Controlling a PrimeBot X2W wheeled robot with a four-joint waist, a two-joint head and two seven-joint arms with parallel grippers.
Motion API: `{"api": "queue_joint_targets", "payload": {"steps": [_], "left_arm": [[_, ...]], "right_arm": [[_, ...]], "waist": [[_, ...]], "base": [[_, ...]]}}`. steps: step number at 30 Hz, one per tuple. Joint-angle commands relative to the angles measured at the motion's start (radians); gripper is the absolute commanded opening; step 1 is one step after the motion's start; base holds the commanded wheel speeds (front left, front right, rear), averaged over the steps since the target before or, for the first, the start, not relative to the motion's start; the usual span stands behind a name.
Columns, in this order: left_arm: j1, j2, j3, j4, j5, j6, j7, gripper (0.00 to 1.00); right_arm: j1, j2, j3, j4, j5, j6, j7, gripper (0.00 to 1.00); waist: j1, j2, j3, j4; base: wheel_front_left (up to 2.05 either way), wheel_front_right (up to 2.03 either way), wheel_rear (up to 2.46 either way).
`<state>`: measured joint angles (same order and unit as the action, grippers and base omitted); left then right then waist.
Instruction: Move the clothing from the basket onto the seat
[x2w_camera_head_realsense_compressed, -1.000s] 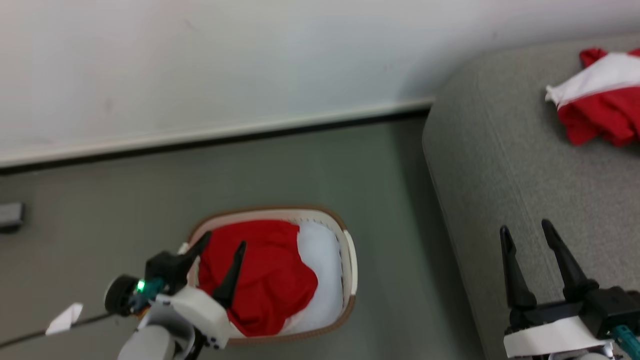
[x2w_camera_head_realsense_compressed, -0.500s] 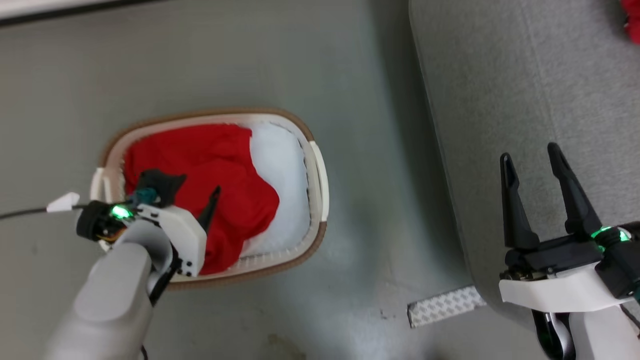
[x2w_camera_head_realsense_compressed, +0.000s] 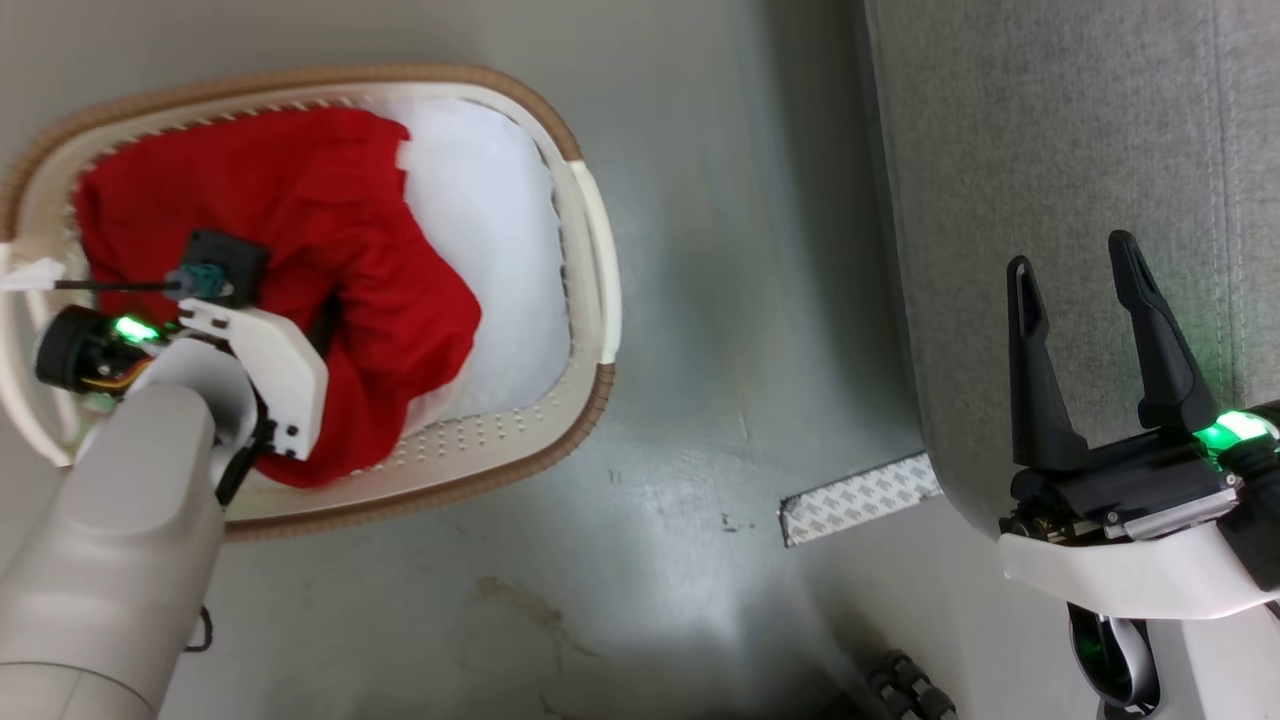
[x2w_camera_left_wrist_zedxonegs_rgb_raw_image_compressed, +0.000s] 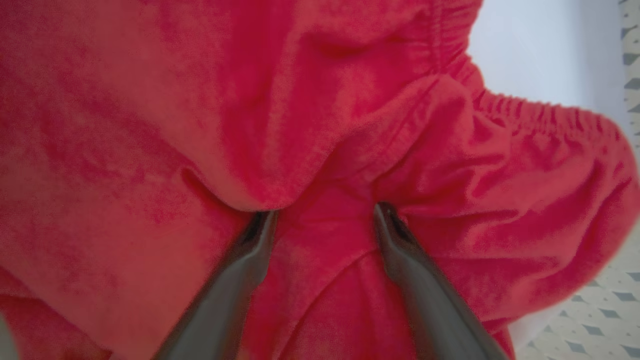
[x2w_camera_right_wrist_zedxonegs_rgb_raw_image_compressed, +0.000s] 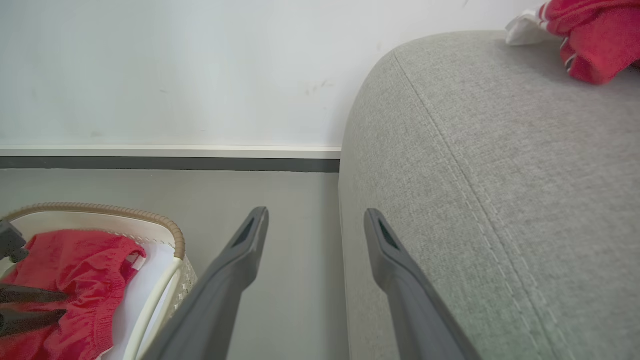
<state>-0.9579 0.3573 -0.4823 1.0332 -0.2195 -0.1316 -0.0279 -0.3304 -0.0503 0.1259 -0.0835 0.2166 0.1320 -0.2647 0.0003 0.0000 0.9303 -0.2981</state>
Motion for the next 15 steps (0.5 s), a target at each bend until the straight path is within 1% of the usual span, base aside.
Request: {"api": "queue_joint_targets", "payload": {"steps": [1,2,3,4,9,15], "left_arm": [[-0.014,0.013,-0.005,0.021,-0.008,0.002,-0.008,1.0],[-0.017,0.012,-0.012,0.031,-0.011,0.002,-0.014,0.87],[-0.019,0.012,-0.018,0.04,-0.016,0.002,-0.018,0.16],[-0.02,0.007,-0.024,0.048,-0.022,0.002,-0.025,0.0],[-0.013,-0.029,-0.059,0.06,-0.061,0.001,-0.062,0.0],[0.025,-0.061,-0.093,0.051,-0.142,0.002,-0.135,0.0]], "right_arm": [[-0.007,0.0,-0.002,-0.011,0.008,-0.003,0.001,1.0],[-0.003,0.0,-0.004,-0.012,0.012,-0.003,0.001,1.0],[0.002,0.0,-0.006,-0.013,0.014,-0.003,0.001,1.0],[0.007,0.0,-0.007,-0.012,0.015,-0.003,0.001,1.0],[0.013,0.0,-0.013,0.008,0.021,-0.003,0.001,1.0],[0.004,-0.001,-0.019,0.04,0.014,-0.003,0.001,1.0]], "waist": [[-0.0003,0.0,0.039,-0.029],[-0.0003,0.0,0.041,-0.032],[-0.0003,0.0,0.042,-0.035],[-0.0003,0.0,0.041,-0.035],[-0.0003,0.0,0.007,-0.02],[-0.0003,0.0,-0.103,0.013]], "base": [[0.0,0.0,0.0],[0.0,0.0,0.0],[0.0,0.0,0.0],[0.0,0.0,0.0],[0.0,0.0,0.0],[0.0,0.0,0.0]]}}
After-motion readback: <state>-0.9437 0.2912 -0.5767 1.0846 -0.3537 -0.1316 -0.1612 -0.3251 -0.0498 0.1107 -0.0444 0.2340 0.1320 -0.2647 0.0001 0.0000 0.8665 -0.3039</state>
